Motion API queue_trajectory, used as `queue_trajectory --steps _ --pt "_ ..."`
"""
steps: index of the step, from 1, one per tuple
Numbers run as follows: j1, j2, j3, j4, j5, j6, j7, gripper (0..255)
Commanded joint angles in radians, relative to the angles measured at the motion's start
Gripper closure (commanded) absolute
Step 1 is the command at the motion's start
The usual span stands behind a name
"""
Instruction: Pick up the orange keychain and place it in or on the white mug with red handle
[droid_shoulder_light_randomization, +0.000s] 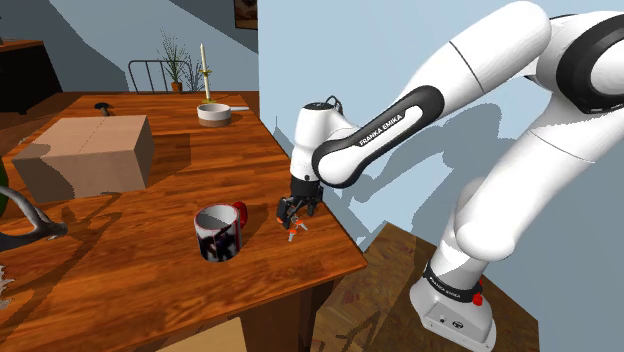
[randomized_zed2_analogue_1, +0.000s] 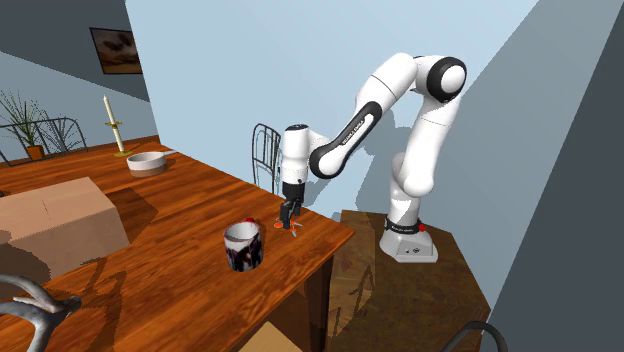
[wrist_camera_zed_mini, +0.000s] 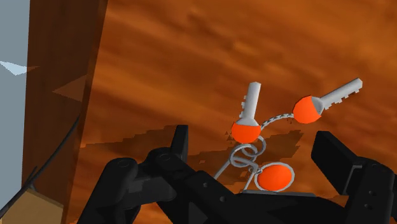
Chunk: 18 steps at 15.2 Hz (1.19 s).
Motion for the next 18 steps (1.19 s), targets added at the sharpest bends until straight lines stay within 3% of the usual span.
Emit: queue_trajectory --steps 1,3,4,12,13,14,18 --pt "0.0 0.0 0.0 0.0 0.0 0.001 0.0 0" --pt "0.0 0.0 0.0 0.0 0.0 0.0 0.0 0" --pt "0.0 0.0 0.0 0.0 0.0 0.0 0.0 255" --pt "-0.001 0.003 0.0 0.004 -0.001 -0.001 0.0 255" --pt "-0.005 -0.005 -0.005 0.006 -0.004 -0.004 -0.001 0" --pt "-0.005 -0.005 -0.005 0.006 -0.004 -0.004 -0.001 0" --pt "0.046 -0.204 -0.012 -0.071 0.008 -0.095 -0.079 0"
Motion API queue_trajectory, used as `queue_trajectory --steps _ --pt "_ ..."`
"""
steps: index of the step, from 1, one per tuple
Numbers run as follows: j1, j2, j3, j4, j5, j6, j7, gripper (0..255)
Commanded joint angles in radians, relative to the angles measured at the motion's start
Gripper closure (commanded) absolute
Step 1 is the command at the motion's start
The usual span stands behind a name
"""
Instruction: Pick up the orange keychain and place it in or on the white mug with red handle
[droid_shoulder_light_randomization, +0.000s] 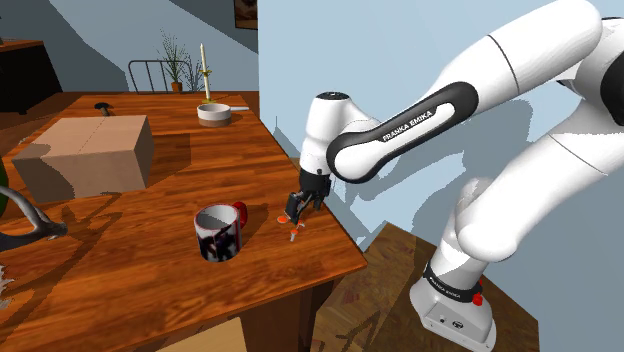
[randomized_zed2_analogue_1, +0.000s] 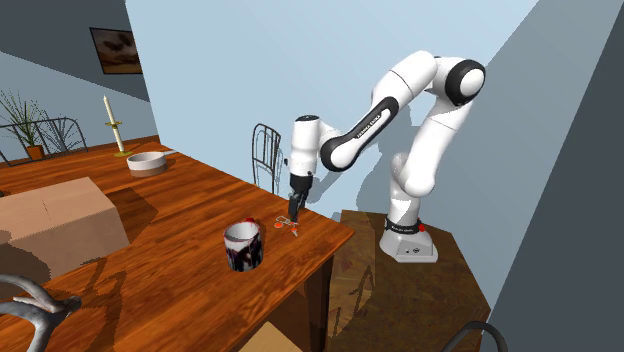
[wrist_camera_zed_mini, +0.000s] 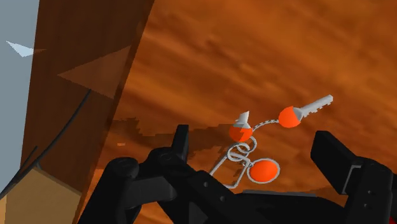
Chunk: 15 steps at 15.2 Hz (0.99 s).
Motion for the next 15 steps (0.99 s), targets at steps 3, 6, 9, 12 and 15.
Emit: queue_trajectory --steps 3,6,9,12,15 --pt "0.009 -0.013 0.005 -0.03 -0.002 0.024 -0.013 0" --pt "0.004 0.027 0.012 -0.043 -0.007 0.077 -0.008 0" --pt "0.0 0.05 0.017 -0.048 -0.011 0.105 -0.005 0" --pt "0.0 0.05 0.017 -0.048 -0.011 0.105 -0.005 0" --pt "0.0 0.049 0.017 -0.048 -0.011 0.105 -0.005 0"
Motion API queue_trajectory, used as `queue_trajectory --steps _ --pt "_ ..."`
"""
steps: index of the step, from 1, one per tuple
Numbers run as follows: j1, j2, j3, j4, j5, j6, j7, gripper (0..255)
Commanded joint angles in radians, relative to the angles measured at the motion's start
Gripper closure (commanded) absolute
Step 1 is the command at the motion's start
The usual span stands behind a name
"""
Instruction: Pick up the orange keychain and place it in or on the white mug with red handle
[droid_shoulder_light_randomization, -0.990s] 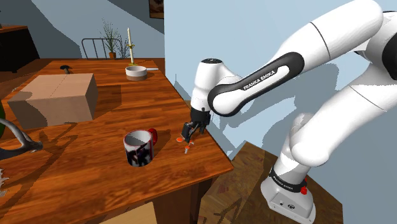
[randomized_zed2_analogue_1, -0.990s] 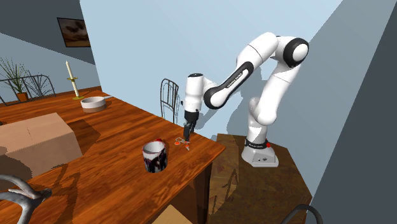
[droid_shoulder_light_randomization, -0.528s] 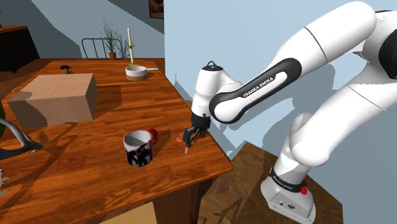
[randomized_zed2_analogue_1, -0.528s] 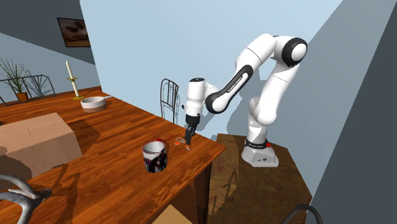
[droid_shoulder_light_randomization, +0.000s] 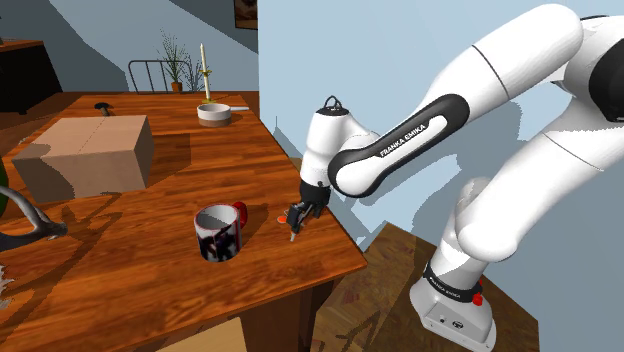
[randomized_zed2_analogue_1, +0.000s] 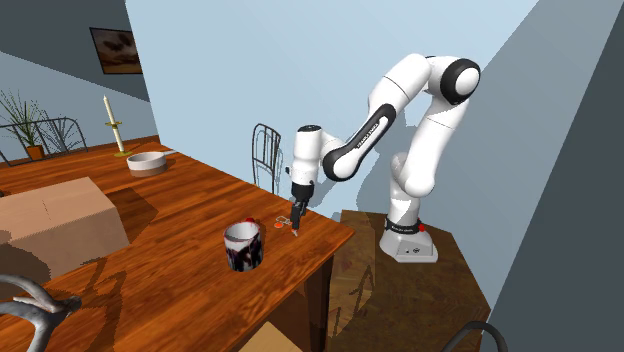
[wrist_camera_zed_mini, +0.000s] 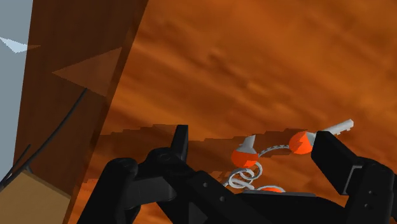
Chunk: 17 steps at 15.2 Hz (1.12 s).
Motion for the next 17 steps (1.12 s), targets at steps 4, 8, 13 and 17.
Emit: queue_trajectory --steps 4,8,13,17 --pt "0.001 -0.003 0.0 0.0 0.001 -0.003 0.0 255" --pt "0.003 0.003 0.005 -0.01 0.002 0.013 0.006 255" --pt "0.005 -0.036 -0.009 0.017 0.004 -0.053 -0.005 255" --pt "0.009 -0.079 -0.018 0.043 0.007 -0.121 -0.011 255"
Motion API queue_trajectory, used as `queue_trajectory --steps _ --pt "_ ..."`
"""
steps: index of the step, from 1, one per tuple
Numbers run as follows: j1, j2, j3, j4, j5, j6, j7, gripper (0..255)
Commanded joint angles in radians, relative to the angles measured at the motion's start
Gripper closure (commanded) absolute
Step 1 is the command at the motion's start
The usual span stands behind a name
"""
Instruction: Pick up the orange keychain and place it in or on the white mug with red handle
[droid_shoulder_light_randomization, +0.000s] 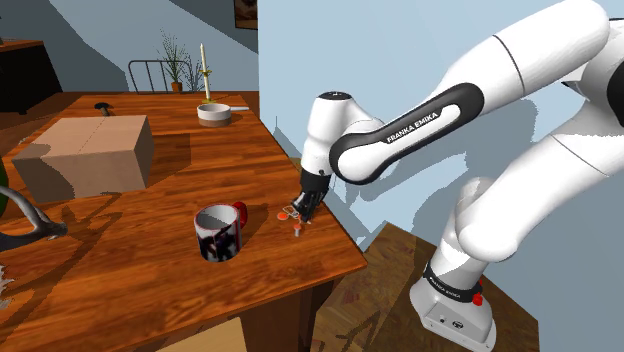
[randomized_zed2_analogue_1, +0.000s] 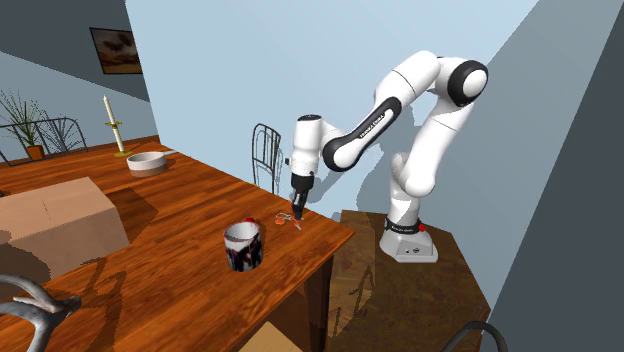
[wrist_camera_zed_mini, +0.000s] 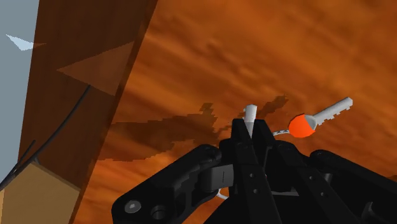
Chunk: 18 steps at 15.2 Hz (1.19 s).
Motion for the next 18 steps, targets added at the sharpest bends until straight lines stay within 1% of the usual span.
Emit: queue_trajectory --steps 1,18 --pt "0.001 -0.019 -0.006 0.014 0.0 -0.034 -0.004 255" --pt "0.002 -0.132 -0.039 0.169 -0.006 -0.301 -0.015 255"
